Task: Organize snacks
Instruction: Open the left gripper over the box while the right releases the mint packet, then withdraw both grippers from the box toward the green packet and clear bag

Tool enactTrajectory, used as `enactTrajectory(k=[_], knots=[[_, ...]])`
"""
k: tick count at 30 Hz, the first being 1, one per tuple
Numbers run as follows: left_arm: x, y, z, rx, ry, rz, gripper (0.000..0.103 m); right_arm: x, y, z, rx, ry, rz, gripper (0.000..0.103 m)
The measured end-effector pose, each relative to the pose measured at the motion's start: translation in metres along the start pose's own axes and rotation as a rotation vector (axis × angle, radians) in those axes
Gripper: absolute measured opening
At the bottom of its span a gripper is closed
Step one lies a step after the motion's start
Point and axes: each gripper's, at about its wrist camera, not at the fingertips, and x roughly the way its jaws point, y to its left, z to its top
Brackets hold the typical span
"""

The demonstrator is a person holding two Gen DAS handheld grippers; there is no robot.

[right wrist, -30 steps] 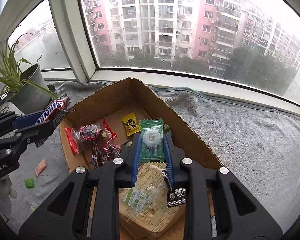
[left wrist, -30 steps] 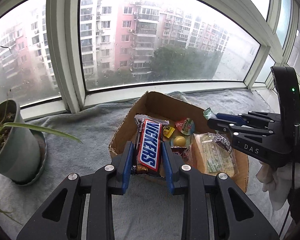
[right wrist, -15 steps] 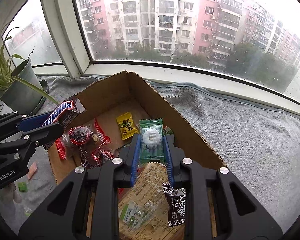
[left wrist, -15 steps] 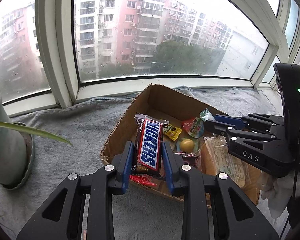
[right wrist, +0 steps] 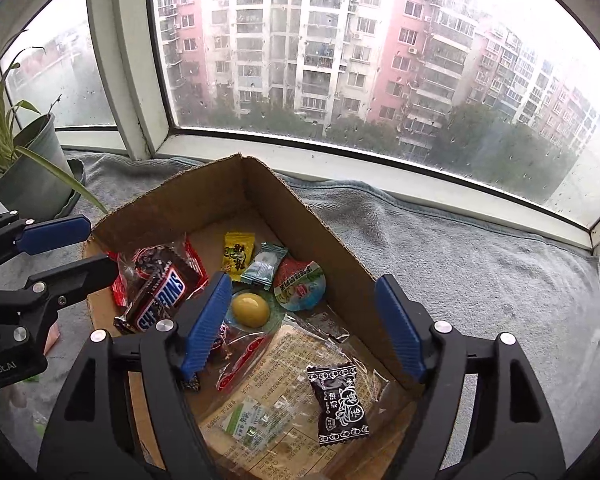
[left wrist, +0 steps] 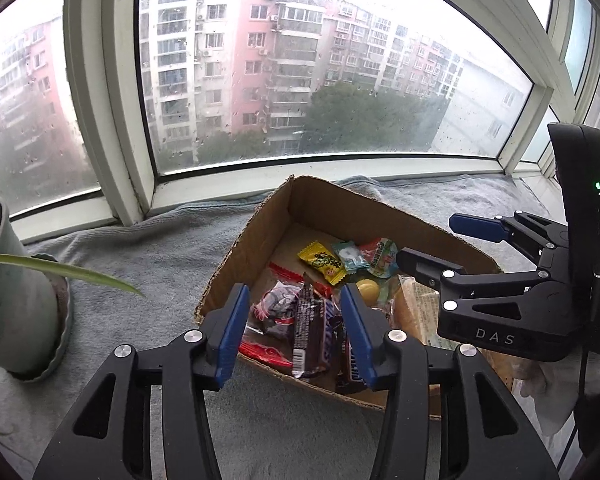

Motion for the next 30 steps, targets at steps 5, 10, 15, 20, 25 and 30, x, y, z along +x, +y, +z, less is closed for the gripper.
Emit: enactTrajectory(k=[5, 10, 15, 20, 25, 30], knots=[[-0.011, -0.001, 0.0, 0.011, -0.015, 0.007, 0.046, -0.013, 0.002, 0.001, -0.005, -0.009, -0.009, 0.077], [-0.029, -0.003, 0.0, 0.043, -0.041, 0.026, 0.046, -0.035, 0.004, 0.002, -0.005, -0.035, -0.006, 0.077], [-0.054, 0.001, -0.002, 0.045, -0.066, 0.029, 0.046, -0.066, 0.008, -0.001, 0.001, -0.069, 0.021, 0.077], [-0.092, 0.022, -0.011, 0.027, -0.097, 0.041, 0.046, -0.097, 0.021, -0.009, -0.014, -0.107, 0.056, 0.077], [-0.128, 0.052, -0.027, 0.003, -0.112, 0.068, 0.046, -0.12, 0.037, -0.02, -0.028, -0.126, 0.105, 0.077], [-0.155, 0.08, -0.048, -0.049, -0.121, 0.088, 0.046, -0.135, 0.058, -0.032, -0.047, -0.132, 0.155, 0.077]])
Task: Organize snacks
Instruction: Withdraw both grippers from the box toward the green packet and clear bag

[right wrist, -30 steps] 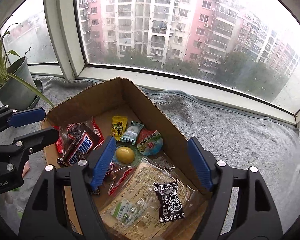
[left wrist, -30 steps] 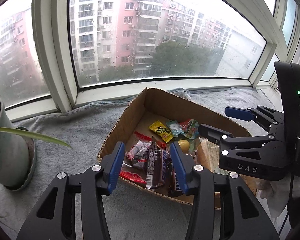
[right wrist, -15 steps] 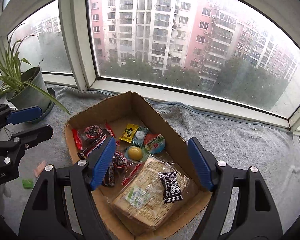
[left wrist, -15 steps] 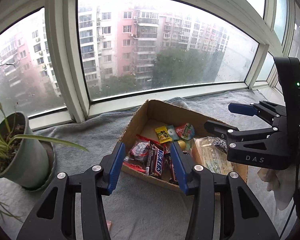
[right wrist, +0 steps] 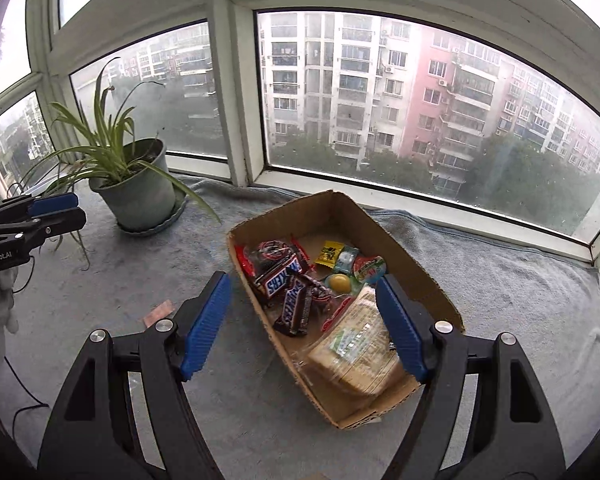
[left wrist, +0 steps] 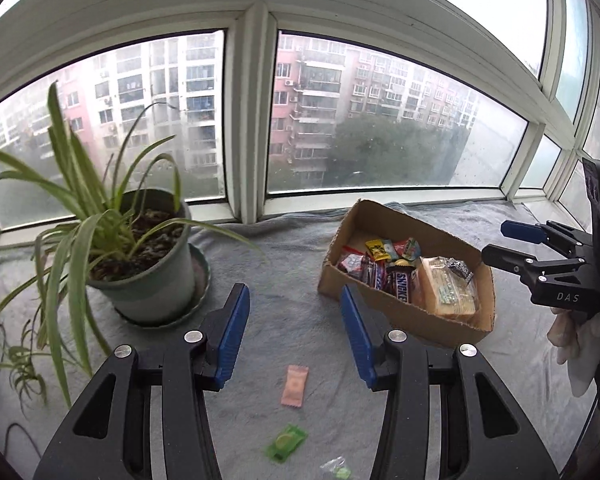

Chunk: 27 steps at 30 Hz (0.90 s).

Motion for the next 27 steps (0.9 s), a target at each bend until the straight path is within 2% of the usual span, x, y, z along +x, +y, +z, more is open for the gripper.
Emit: enactTrajectory(k=[10, 21, 27], knots=[[-0.02, 0.027, -0.046, -0.058, 0.053, 0.003, 0.046, -0.002, 0.058, -0.033, -0.037, 0.047, 0.134, 0.077], [0.005, 0.032, -0.101, -0.074, 0.179, -0.041, 0.046, 0.041, 0.12, -0.095, -0.029, 0.195, 0.241, 0.077], [0.022, 0.032, -0.118, -0.059, 0.231, -0.056, 0.046, 0.064, 0.141, -0.119, -0.015, 0.258, 0.275, 0.077]])
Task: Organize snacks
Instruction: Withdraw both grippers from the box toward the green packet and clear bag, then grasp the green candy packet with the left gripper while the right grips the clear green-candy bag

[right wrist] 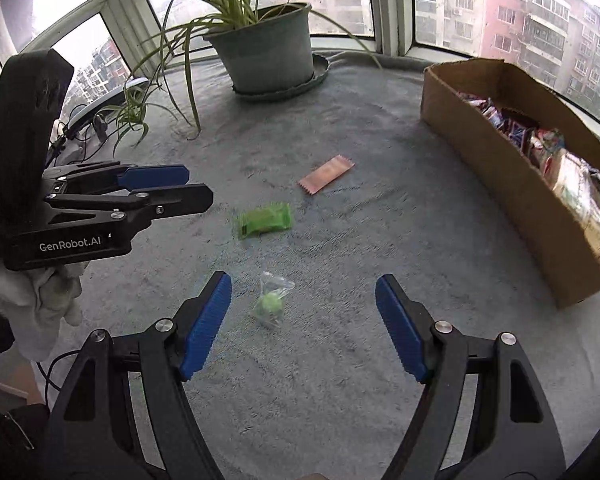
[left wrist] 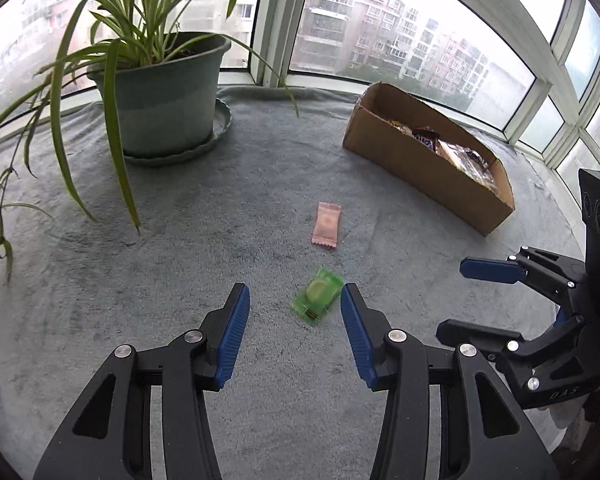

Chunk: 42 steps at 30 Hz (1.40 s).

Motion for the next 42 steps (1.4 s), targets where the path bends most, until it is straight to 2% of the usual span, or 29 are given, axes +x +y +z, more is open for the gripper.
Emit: enactTrajectory(k=[3, 9, 16, 24, 26, 28, 30, 32, 33, 38, 42], knots=[[0.009, -0.002, -0.003, 0.029, 0.02, -0.007, 0.046, 0.01, 0.002, -0.004, 0.011, 0.017, 0.012, 0.077], [0.028, -0.005, -0.007, 0.069, 0.052, -0.025, 0.044, 0.022, 0.003, -0.004, 0.033, 0.041, 0.037, 0.061], [0.041, -0.013, -0.008, 0.148, 0.07, -0.023, 0.04, 0.03, 0.01, -0.002, 0.017, 0.055, 0.034, 0.056], [0.049, -0.017, -0.008, 0.198, 0.077, -0.013, 0.036, 0.034, 0.017, -0.002, -0.024, 0.058, -0.009, 0.055], [0.052, -0.019, -0.01, 0.215, 0.084, -0.01, 0.033, 0.035, 0.02, -0.002, -0.04, 0.056, -0.033, 0.05], [0.052, -0.021, -0.011, 0.231, 0.077, -0.004, 0.032, 0.035, 0.022, -0.001, -0.053, 0.055, -0.056, 0.04], [0.053, -0.021, -0.01, 0.231, 0.073, 0.0, 0.028, 0.035, 0.021, 0.0, -0.05, 0.055, -0.057, 0.036], [0.053, -0.02, -0.01, 0.223, 0.069, -0.001, 0.026, 0.035, 0.02, 0.001, -0.05, 0.056, -0.062, 0.026], [0.053, -0.02, -0.01, 0.22, 0.065, 0.004, 0.022, 0.034, 0.02, 0.001, -0.048, 0.057, -0.056, 0.025], [0.052, -0.018, -0.01, 0.197, 0.053, 0.008, 0.02, 0.032, 0.019, 0.0, -0.041, 0.055, -0.047, 0.025], [0.048, -0.017, -0.01, 0.178, 0.044, 0.001, 0.014, 0.027, 0.015, -0.001, -0.013, 0.042, -0.033, 0.025]])
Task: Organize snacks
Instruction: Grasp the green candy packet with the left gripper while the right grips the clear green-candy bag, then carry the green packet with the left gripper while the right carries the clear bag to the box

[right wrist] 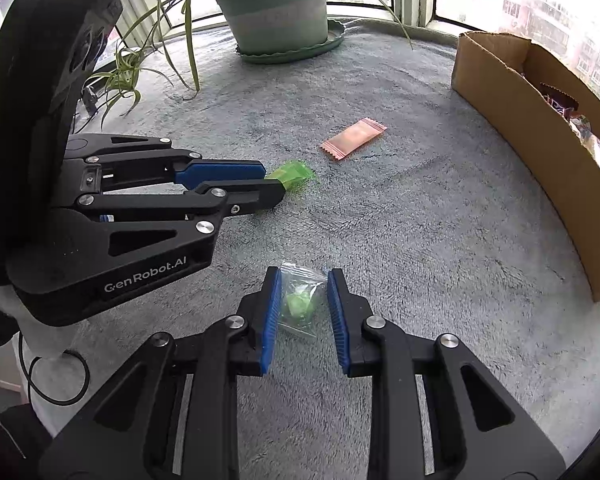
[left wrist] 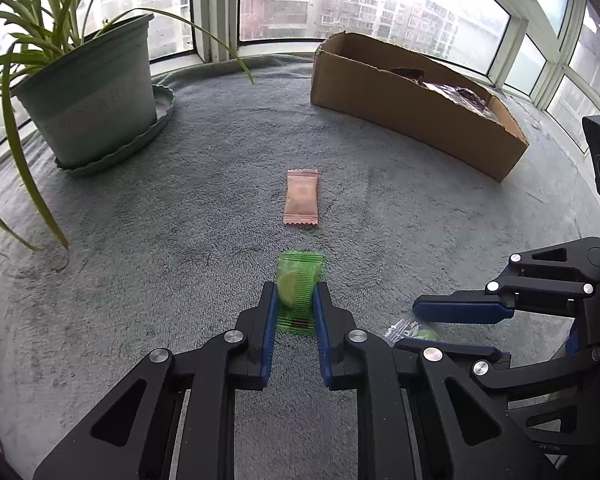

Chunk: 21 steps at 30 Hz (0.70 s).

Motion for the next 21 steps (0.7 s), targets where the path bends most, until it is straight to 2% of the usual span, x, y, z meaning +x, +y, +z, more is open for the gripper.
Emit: enactTrajectory(k=[3, 11, 12, 13, 15, 18, 21], knots=[[-0.003, -0.001, 0.0, -0.001, -0.005, -0.002, 0.01, -0.002, -0.003, 0.0, 0.003, -0.006, 0.001, 0.025], [0.0, -0.007, 0.001, 0.041, 0.003, 0.026, 0.012, 0.002, 0.0, -0.001, -0.008, 0.013, 0.003, 0.025], [0.001, -0.006, 0.002, 0.038, 0.002, 0.031, 0.015, 0.002, 0.0, -0.001, -0.008, 0.015, 0.003, 0.025], [0.003, -0.004, 0.003, 0.03, 0.008, 0.033, 0.024, 0.002, 0.0, 0.0, -0.008, 0.016, 0.001, 0.025], [0.007, -0.001, 0.004, 0.012, 0.02, 0.021, 0.034, 0.002, -0.001, 0.0, -0.007, 0.016, -0.002, 0.025], [0.009, -0.003, 0.005, 0.023, 0.012, 0.012, 0.033, 0.002, -0.001, -0.001, -0.011, 0.015, -0.007, 0.025], [0.01, -0.002, 0.005, 0.031, 0.0, 0.036, 0.021, 0.002, -0.001, -0.002, -0.009, 0.012, -0.011, 0.025]])
